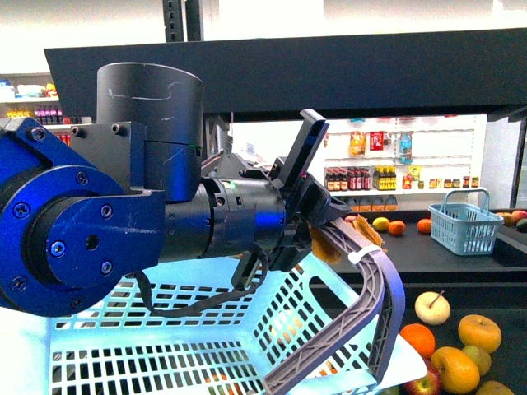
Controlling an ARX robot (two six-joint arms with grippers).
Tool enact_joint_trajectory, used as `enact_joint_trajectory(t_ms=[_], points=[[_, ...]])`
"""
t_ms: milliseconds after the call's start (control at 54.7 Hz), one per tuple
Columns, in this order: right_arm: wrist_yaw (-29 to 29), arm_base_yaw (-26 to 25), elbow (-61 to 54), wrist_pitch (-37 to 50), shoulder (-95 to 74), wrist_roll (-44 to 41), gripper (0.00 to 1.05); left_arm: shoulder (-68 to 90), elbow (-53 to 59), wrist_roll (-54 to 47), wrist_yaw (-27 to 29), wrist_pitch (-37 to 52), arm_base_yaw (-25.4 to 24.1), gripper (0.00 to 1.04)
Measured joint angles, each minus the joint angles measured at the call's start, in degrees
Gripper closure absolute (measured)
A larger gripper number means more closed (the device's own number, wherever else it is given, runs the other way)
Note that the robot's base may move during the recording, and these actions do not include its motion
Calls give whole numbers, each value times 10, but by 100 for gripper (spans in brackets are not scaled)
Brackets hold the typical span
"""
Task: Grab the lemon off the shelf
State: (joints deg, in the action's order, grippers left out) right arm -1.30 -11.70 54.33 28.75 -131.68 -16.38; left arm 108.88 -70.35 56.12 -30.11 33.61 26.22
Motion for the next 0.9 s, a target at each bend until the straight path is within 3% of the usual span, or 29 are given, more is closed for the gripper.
enact_joint_trajectory(t_ms=[896], points=[[20, 1, 198, -51, -204, -8, 8, 0, 0, 0, 0, 0, 0, 94]])
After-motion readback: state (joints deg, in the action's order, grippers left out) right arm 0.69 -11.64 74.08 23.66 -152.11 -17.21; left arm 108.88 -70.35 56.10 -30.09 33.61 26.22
